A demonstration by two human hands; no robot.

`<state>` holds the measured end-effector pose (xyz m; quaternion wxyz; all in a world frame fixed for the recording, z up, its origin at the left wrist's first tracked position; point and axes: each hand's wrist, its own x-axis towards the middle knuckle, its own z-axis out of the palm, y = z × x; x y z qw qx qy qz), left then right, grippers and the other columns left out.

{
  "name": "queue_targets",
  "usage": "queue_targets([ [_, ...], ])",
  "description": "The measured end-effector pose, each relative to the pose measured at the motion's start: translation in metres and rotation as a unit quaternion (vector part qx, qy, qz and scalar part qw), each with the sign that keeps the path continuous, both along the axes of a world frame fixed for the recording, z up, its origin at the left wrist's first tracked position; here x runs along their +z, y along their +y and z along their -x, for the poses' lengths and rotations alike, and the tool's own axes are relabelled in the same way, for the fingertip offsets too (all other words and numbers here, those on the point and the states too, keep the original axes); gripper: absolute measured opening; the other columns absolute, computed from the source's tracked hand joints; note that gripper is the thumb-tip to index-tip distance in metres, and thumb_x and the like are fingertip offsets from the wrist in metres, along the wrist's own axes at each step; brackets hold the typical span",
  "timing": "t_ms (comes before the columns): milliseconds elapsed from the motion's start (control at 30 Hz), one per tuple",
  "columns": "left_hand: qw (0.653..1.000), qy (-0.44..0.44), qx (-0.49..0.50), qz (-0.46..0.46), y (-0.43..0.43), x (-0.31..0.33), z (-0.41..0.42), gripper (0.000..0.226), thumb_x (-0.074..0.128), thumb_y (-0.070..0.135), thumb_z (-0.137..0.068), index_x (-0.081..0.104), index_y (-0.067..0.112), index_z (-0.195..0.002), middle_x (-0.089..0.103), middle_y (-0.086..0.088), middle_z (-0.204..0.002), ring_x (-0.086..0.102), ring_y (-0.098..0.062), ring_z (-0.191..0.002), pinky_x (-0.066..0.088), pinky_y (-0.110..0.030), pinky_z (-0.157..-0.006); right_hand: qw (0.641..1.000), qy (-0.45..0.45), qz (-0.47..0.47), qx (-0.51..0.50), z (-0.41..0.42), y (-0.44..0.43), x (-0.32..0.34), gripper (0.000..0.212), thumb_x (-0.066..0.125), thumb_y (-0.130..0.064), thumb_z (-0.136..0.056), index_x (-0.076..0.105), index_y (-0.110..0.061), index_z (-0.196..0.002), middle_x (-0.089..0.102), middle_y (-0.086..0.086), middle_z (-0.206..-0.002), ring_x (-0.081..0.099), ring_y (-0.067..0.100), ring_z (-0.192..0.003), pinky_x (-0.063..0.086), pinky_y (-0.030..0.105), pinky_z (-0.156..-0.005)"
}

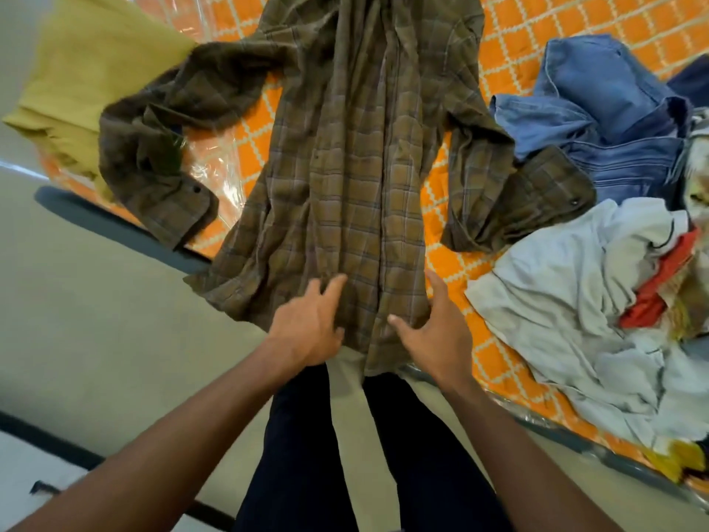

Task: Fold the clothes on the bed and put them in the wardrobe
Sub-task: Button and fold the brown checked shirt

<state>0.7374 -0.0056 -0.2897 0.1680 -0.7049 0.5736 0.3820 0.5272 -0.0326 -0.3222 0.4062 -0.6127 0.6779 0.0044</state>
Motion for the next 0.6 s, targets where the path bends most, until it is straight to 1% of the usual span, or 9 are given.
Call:
queue_targets([
  [33,1.0,0.012,-0.009,-0.022,0.005,-0.006,0.001,0.082,0.064,0.035,-0.093,0.01,0.035,-0.155,0.042,-0.009,-0.142,0.059,-0.033,-0.115,0.052,-0.045,-0.089,1.0,-0.002,0.007,0.002,0.003,0.012,-0.001,0.086,0.075,-0.05,-0.084,0.027,-0.04,-0.153,0.058,-0.009,-0.14,0.062,0.017,-0.114,0.055,0.04,-0.089],
  [67,0.999,0.018,-0.007,-0.032,0.007,-0.012,-0.002,0.077,0.064,0.034,-0.092,0.017,0.034,-0.153,0.046,-0.007,-0.14,0.059,-0.032,-0.116,0.053,-0.044,-0.09,1.0,-0.002,0.014,-0.003,0.005,0.022,-0.003,0.078,0.074,-0.042,-0.087,0.031,-0.039,-0.153,0.062,-0.008,-0.134,0.064,0.015,-0.105,0.053,0.035,-0.084],
  [133,0.996,0.055,0.031,-0.059,0.003,-0.02,-0.018,0.055,0.066,0.038,-0.092,0.043,0.031,-0.14,0.058,-0.001,-0.124,0.062,-0.023,-0.108,0.055,-0.039,-0.089,0.998,0.005,0.035,-0.051,0.009,0.036,-0.007,0.054,0.065,-0.026,-0.095,0.047,-0.036,-0.144,0.07,-0.004,-0.103,0.062,0.015,-0.079,0.044,0.03,-0.068],
  [200,0.986,0.108,0.092,-0.084,-0.005,-0.023,-0.031,0.022,0.067,0.043,-0.092,0.063,0.032,-0.11,0.067,0.006,-0.103,0.066,-0.014,-0.092,0.058,-0.038,-0.084,0.986,0.01,0.049,-0.162,0.017,0.038,-0.008,0.032,0.056,-0.017,-0.1,0.06,-0.031,-0.129,0.068,-0.002,-0.091,0.064,0.023,-0.08,0.04,0.031,-0.067],
  [267,0.988,0.107,0.094,-0.052,-0.015,-0.023,-0.037,0.009,0.065,0.042,-0.093,0.065,0.033,-0.092,0.069,0.007,-0.093,0.066,-0.014,-0.086,0.058,-0.039,-0.08,0.974,0.038,0.04,-0.222,0.028,0.033,-0.007,0.029,0.052,-0.012,-0.1,0.062,-0.027,-0.124,0.068,0.001,-0.094,0.065,0.031,-0.089,0.039,0.033,-0.067],
  [333,0.988,0.113,0.1,0.017,-0.027,-0.023,-0.029,0.008,0.063,0.037,-0.096,0.067,0.03,-0.095,0.068,0.008,-0.09,0.066,-0.015,-0.086,0.057,-0.037,-0.078,0.98,0.118,0.046,-0.151,0.038,0.03,-0.001,0.043,0.055,-0.006,-0.094,0.059,-0.026,-0.132,0.067,0.003,-0.108,0.063,0.033,-0.098,0.043,0.036,-0.071],
  [400,0.977,0.154,0.128,0.07,-0.043,-0.022,-0.01,0.014,0.06,0.034,-0.097,0.067,0.025,-0.105,0.066,0.008,-0.095,0.063,-0.014,-0.089,0.054,-0.035,-0.079,0.979,0.165,0.108,-0.055,0.047,0.028,0.0,0.055,0.06,0.0,-0.086,0.059,-0.024,-0.136,0.061,0.006,-0.114,0.058,0.033,-0.098,0.047,0.04,-0.072],
  [500,0.964,0.199,0.164,0.071,-0.064,-0.034,0.022,0.038,0.061,0.034,-0.098,0.057,0.022,-0.134,0.066,0.005,-0.105,0.062,-0.014,-0.097,0.051,-0.033,-0.085,0.979,0.098,0.18,0.005,0.05,0.016,-0.001,0.04,0.066,-0.008,-0.087,0.065,-0.018,-0.126,0.059,0.006,-0.108,0.056,0.028,-0.095,0.047,0.038,-0.076],
  [600,0.937,0.22,0.266,0.056,-0.082,-0.05,0.051,0.054,0.064,0.039,-0.096,0.047,0.019,-0.143,0.066,0.004,-0.106,0.066,-0.017,-0.096,0.055,-0.038,-0.089,0.984,0.003,0.148,0.099,0.028,0.005,-0.002,0.03,0.064,-0.017,-0.089,0.069,-0.018,-0.118,0.063,0.001,-0.107,0.059,0.024,-0.098,0.05,0.038,-0.082],
])
